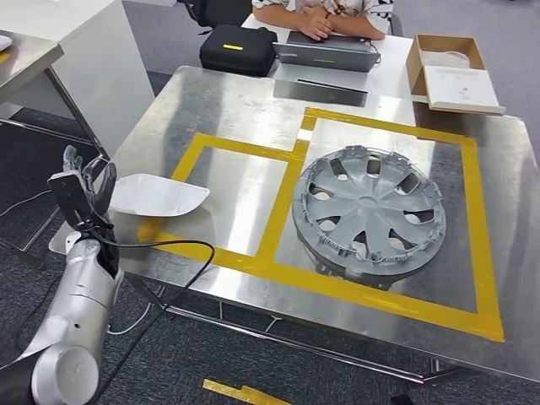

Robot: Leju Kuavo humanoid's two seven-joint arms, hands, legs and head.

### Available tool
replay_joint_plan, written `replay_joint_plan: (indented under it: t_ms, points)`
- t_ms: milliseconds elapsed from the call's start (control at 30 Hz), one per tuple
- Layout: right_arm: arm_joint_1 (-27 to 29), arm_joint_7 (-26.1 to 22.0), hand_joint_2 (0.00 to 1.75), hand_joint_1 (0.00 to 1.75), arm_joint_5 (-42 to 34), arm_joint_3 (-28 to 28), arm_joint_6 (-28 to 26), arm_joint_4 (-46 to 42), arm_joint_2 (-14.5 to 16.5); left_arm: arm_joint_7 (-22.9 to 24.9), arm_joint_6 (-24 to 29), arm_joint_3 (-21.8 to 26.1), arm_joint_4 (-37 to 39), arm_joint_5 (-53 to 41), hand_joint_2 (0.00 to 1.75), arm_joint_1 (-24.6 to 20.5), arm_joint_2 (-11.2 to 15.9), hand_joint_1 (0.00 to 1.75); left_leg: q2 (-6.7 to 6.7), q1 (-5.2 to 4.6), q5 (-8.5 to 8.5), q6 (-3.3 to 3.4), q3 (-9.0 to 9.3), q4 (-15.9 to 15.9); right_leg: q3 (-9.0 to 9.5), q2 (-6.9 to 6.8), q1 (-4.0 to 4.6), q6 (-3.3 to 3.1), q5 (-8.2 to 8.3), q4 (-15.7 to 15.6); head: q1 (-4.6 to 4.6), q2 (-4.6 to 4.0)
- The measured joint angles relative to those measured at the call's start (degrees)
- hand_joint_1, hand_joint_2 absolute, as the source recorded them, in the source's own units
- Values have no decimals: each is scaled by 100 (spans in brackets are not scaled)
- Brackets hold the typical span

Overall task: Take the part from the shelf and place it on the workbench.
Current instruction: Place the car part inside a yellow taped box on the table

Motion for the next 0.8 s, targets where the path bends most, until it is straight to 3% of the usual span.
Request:
replay_joint_plan:
  t_ms: [67,200,267,333,367,400,433,533,600,700,733,800]
  points:
    - [-17,11,0,0,9,2,9,1,1,-3,88,-97,-163,-95,0,-107,-58,0,-12,-26,-8,-54,-26,33,247,-3,0,-38,128,-486,-6,0]
    - [-1,24,0,0,28,3,22,2,13,-35,447,-372,-661,-361,0,-194,-225,0,-5,-15,-76,-165,-79,127,284,16,1,-173,126,-559,-15,0]
    - [-11,25,0,0,40,3,17,1,21,38,764,-598,-1037,-575,0,-212,-334,0,2,-1,-364,-210,-270,577,293,14,-13,-233,139,-574,-32,1]
    - [-15,28,0,0,48,3,13,1,23,195,1067,-896,-1442,-769,0,-208,-444,0,4,4,-700,-232,-607,1323,293,11,-8,-259,136,-572,-40,1]
    - [-12,30,0,0,49,3,12,1,25,269,1166,-1047,-1624,-828,0,-199,-493,0,4,4,-761,-232,-727,1576,294,10,-5,-260,135,-572,-40,0]
    - [-10,32,0,0,50,3,12,1,29,320,1225,-1185,-1781,-864,0,-192,-536,0,5,4,-712,-223,-762,1640,296,12,-2,-261,134,-570,-41,0]
    - [-10,32,0,0,50,3,12,1,34,351,1252,-1297,-1912,-883,0,-189,-569,0,5,2,-562,-201,-694,1487,300,16,2,-260,133,-570,-41,1]
    - [-14,32,0,0,48,3,9,1,52,402,1344,-1539,-2234,-946,0,-193,-660,0,5,-28,-46,-89,-209,468,310,39,27,-239,131,-562,-39,1]
    - [-9,32,0,0,40,2,7,2,68,465,1495,-1702,-2431,-1042,0,-180,-753,0,3,-52,1,-41,-73,148,281,38,39,-189,147,-557,-37,0]
    - [-6,30,0,0,24,1,-5,2,92,605,1804,-2002,-2713,-1269,0,-110,-925,0,-5,-28,37,17,-75,53,234,14,32,-92,116,-539,-32,0]
    - [-8,30,0,0,20,1,-9,3,98,644,1885,-2115,-2792,-1333,0,-86,-987,0,-4,-13,65,41,-77,26,178,11,30,-63,7,-420,-23,0]
    - [-11,30,0,0,14,1,-12,4,105,710,1962,-2335,-2926,-1366,0,-22,-1088,0,2,-4,105,77,-101,7,-75,10,18,-18,-382,182,-8,0]
